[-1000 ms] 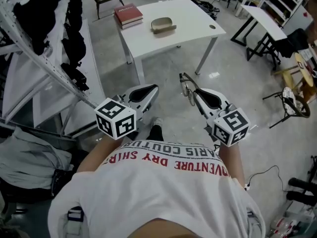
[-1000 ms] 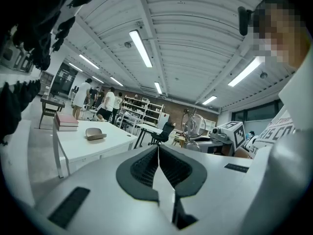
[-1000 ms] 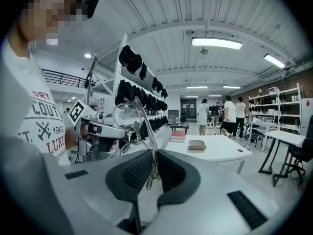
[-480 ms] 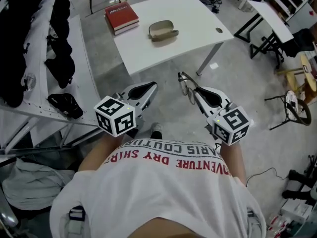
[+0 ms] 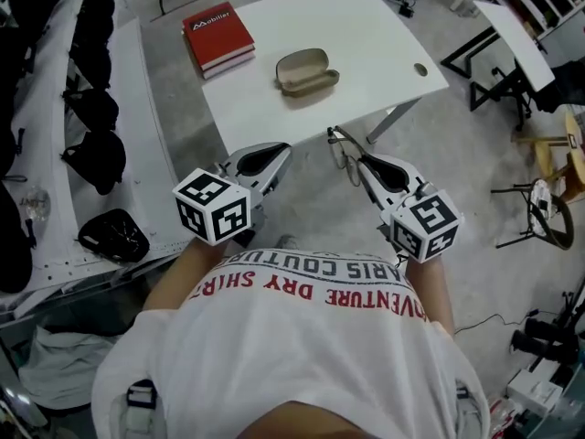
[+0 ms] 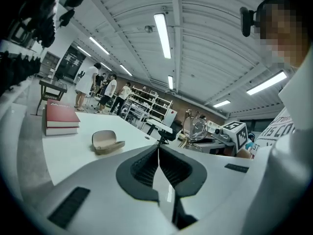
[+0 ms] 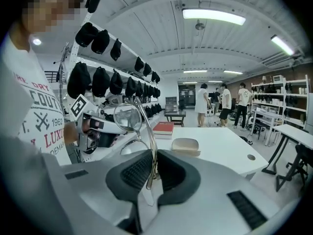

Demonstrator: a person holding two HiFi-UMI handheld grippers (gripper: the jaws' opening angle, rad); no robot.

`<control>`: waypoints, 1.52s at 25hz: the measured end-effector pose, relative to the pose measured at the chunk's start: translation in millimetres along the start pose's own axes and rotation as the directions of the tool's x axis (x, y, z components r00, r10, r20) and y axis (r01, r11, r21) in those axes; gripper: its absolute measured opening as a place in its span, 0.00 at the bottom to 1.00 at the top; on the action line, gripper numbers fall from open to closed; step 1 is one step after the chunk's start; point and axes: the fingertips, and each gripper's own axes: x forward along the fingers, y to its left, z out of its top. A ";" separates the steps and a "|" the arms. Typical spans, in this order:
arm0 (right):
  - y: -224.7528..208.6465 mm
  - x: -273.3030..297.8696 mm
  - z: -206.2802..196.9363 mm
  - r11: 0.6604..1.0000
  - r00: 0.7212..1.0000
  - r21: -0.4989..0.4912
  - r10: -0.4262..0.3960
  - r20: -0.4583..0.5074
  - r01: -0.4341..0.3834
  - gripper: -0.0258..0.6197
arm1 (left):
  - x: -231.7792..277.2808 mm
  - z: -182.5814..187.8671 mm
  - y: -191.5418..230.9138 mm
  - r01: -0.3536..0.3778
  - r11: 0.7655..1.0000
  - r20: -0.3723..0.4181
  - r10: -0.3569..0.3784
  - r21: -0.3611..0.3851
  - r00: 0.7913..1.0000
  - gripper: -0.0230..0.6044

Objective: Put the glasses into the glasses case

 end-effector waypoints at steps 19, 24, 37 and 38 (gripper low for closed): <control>-85.6 57.9 11.6 0.996 0.996 0.000 0.090 0.000 -0.090 0.11 | 74.9 30.2 54.5 -0.100 0.995 -0.019 0.099 -0.003 0.995 0.08; -121.0 79.1 21.2 0.989 0.989 -0.024 0.148 -0.016 -0.148 0.11 | 100.8 42.9 72.3 -0.155 0.988 -0.008 0.155 -0.024 0.988 0.08; -184.2 139.2 42.5 0.941 0.948 -0.135 0.297 -0.113 -0.311 0.11 | 146.8 71.0 119.7 -0.303 0.947 0.038 0.308 -0.106 0.951 0.08; -186.2 143.8 44.9 0.935 0.944 -0.147 0.307 -0.119 -0.322 0.11 | 147.8 71.6 123.4 -0.314 0.943 0.041 0.320 -0.112 0.946 0.08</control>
